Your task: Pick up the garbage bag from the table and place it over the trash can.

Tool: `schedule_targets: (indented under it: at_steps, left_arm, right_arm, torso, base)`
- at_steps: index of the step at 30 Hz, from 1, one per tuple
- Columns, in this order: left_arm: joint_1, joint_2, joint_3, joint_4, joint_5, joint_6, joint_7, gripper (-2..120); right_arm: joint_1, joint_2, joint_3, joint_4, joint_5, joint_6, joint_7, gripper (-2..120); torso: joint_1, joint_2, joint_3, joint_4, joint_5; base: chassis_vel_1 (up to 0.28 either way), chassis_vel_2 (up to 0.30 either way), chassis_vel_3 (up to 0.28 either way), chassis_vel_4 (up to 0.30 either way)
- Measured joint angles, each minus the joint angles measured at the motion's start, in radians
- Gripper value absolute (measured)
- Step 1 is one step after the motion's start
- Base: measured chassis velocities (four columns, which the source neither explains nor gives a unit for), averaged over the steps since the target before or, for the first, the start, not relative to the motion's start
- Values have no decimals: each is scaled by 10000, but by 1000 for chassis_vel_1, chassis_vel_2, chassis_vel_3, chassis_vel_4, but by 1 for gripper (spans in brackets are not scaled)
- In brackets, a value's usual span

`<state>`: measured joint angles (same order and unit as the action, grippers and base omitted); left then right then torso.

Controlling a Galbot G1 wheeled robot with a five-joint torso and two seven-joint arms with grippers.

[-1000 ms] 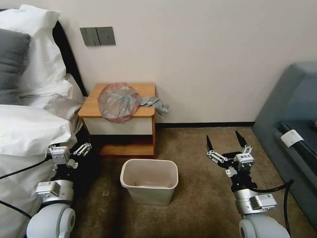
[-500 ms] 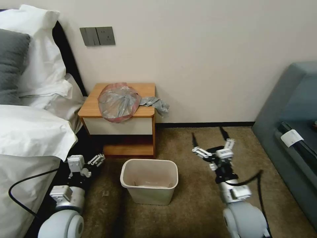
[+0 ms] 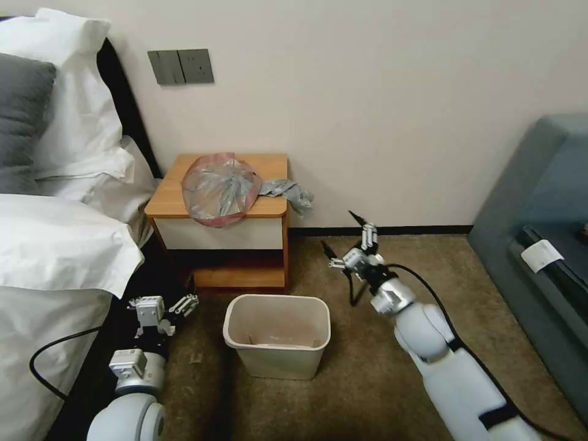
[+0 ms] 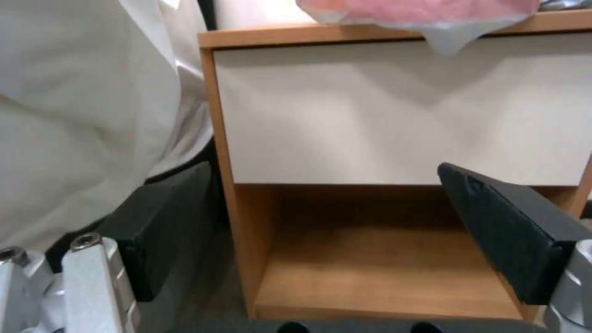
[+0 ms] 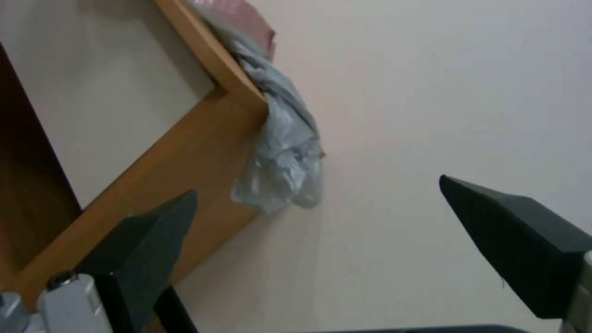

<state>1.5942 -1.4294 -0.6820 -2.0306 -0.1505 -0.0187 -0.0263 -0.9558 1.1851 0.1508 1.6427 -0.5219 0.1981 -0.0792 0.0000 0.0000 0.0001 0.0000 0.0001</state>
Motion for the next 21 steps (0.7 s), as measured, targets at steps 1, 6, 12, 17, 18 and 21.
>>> schedule_targets:
  at_steps: [1, 6, 12, 17, 18, 21]
  left_arm:
    - [-26, -18, 5, 51, 1, 7, -6, 93]
    - [-67, -15, 20, 160, 1, 17, -10, 93]
    - [-64, -85, -7, 159, 3, 31, -10, 93]
    - [40, -197, 45, 103, 117, 27, -10, 93]
    - [40, -197, 45, 103, 117, 27, -10, 93]
    - [65, -221, 69, 105, 191, 7, -10, 93]
  right_arm:
    - [408, 34, -202, -366, -172, -9, -2, 100]
    - [1920, 187, -932, -1807, -562, 36, -5, 100]
    - [3111, 495, -1377, -3172, -559, 122, 78, 100]
    - [3546, 749, -1540, -3909, -497, 279, 150, 100]
    - [3546, 749, -1540, -3909, -497, 279, 150, 100]
    - [3686, 961, -1779, -4033, -310, 183, 170, 100]
  torso:
    - [-1, 0, 0, -1, -1]
    - [0, -1, 0, 3, -1]
    - [0, -1, 0, 0, -1]
    - [0, 0, 0, 0, -1]
    - [0, 0, 0, 0, -1]
    - [0, -1, -1, 1, -1]
  base:
    - [0, 0, 0, 0]
    - [0, 0, 0, 0]
    - [0, 0, 0, 0]
    - [0, 0, 0, 0]
    - [0, 0, 0, 0]
    - [0, 0, 0, 0]
